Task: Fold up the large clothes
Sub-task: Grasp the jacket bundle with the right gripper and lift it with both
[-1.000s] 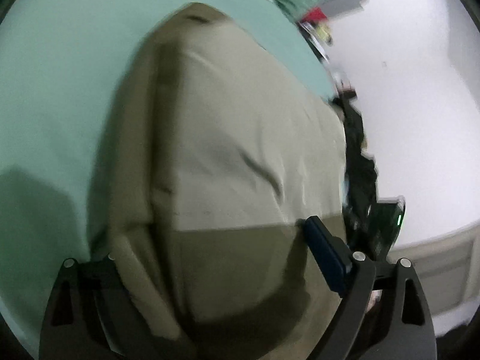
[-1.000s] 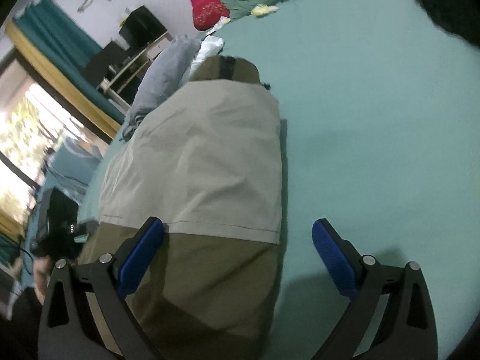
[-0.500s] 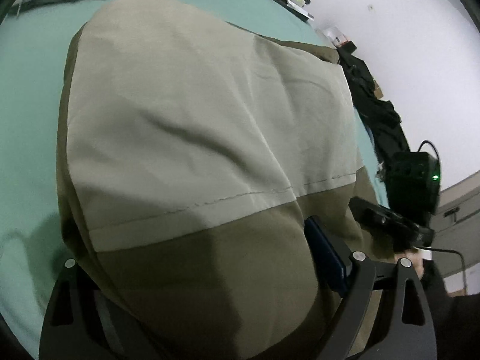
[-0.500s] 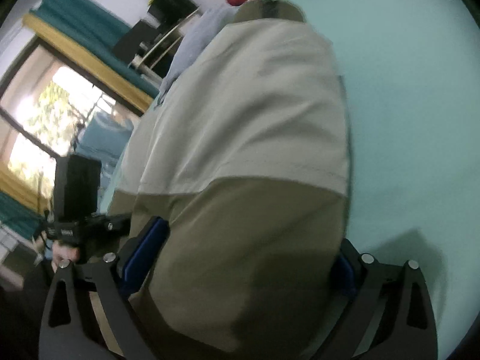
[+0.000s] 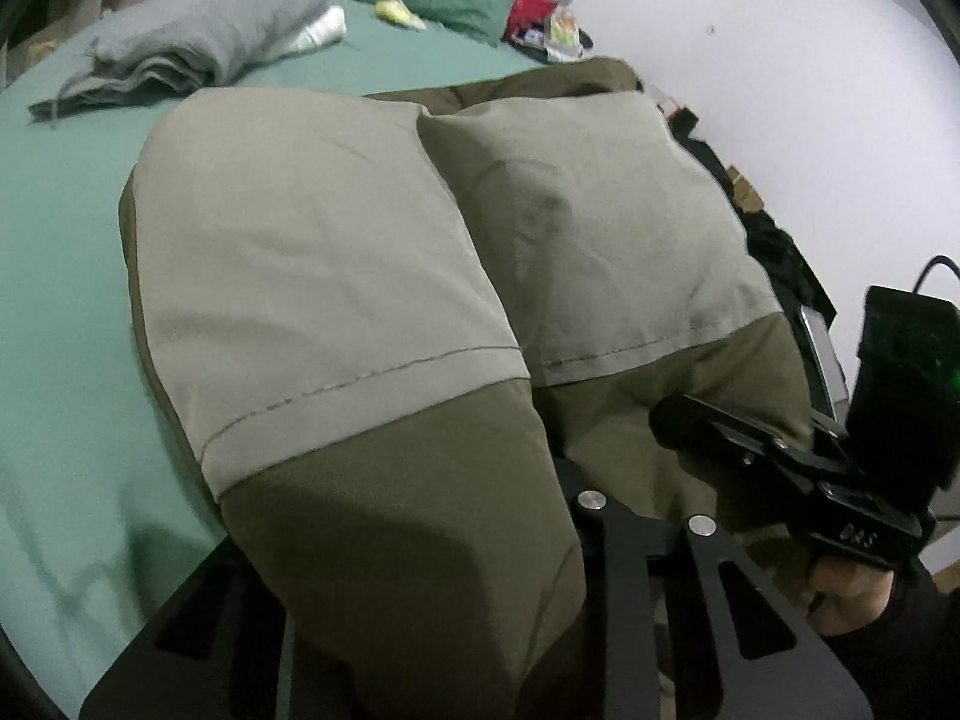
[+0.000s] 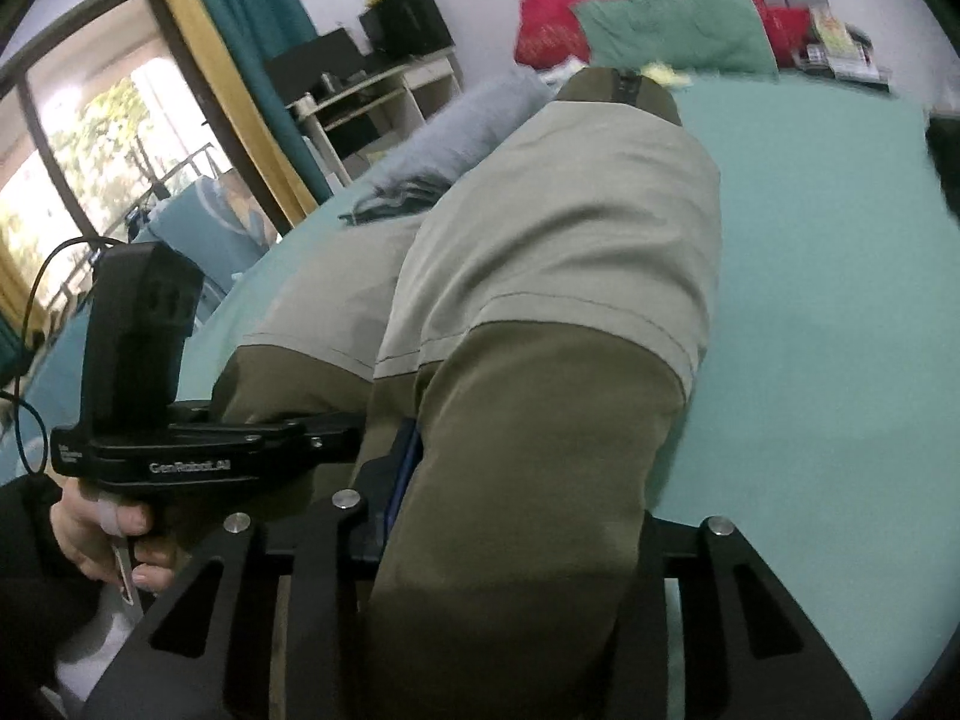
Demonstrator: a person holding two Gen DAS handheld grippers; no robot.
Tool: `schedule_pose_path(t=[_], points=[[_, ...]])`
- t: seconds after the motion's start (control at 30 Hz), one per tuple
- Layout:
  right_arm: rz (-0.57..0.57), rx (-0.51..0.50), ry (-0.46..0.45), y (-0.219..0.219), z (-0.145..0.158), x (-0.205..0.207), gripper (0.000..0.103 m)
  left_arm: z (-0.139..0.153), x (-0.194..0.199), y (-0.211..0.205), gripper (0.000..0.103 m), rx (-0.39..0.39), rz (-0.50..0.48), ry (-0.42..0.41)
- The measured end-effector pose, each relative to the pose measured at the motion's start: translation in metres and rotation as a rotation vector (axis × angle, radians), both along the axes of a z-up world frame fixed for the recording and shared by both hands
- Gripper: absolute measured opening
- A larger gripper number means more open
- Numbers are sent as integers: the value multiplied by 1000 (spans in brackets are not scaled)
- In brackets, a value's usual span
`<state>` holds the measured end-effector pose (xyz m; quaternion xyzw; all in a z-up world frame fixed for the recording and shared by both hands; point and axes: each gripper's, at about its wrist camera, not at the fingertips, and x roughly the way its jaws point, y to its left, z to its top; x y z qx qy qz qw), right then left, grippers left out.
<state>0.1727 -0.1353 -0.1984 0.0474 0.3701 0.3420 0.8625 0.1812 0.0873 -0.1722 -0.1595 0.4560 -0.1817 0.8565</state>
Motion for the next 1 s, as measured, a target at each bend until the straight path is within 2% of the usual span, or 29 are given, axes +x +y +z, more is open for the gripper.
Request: schedule_pose_path(t=[0.17,0.33,0.53,0.67,0.8,0.93,1.0], points=[[-2,20,-41,9,18,-7,37,23,-13,-1,28,34,17,-85],[6,35,-96,20,38,-10,36,42,-27,24,28,26,50,-161],[36,76,-153,40,54,-13,36,69,-29,36,28,64,88,-233],[63,133,-169,61,59,-12,36,91,-32,73,27,116,103,-248],[90,211,-169,103,65,-11,36,110,-33,115,27,198,116,-245],[110,262,-146,147,65,-6,36,118,-32,162,27,269,127,-216],[113,299,-111,171,60,-1,36,121,-27,176,28,338,134,-195]])
